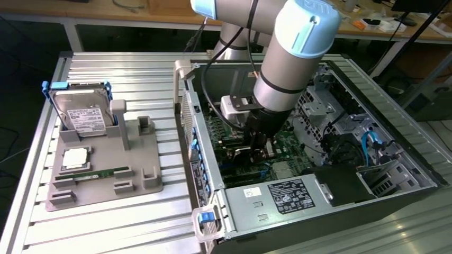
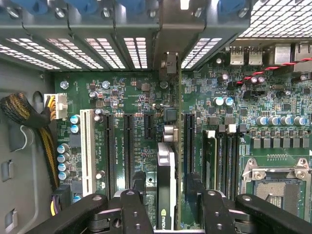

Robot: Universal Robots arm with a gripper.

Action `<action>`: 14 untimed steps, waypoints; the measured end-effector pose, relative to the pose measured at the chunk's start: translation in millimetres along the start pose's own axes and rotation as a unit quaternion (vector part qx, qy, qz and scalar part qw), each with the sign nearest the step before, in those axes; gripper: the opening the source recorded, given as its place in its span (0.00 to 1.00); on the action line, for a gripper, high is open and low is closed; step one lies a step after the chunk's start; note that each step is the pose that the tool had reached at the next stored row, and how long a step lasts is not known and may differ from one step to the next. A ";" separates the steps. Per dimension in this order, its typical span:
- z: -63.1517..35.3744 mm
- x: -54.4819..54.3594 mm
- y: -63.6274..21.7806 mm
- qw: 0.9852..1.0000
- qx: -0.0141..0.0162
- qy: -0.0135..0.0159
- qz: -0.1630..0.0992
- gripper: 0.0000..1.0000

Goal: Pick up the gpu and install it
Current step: 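Insert the gpu into the slot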

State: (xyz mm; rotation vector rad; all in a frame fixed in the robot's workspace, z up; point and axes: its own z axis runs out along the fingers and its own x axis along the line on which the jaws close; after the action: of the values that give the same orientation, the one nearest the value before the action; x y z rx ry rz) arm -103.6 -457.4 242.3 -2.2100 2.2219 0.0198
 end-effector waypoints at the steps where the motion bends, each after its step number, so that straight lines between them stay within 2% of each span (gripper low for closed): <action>1: 0.0 0.0 0.0 1.000 0.000 0.000 0.000 0.47; 7: -0.6 -0.1 0.0 1.000 0.000 0.000 0.000 0.47; 14: -18.2 -0.7 0.1 1.000 0.000 0.001 0.000 0.47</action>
State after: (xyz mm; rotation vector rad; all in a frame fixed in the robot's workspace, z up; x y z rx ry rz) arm -103.6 -457.0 260.5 -2.2107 2.2238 0.0162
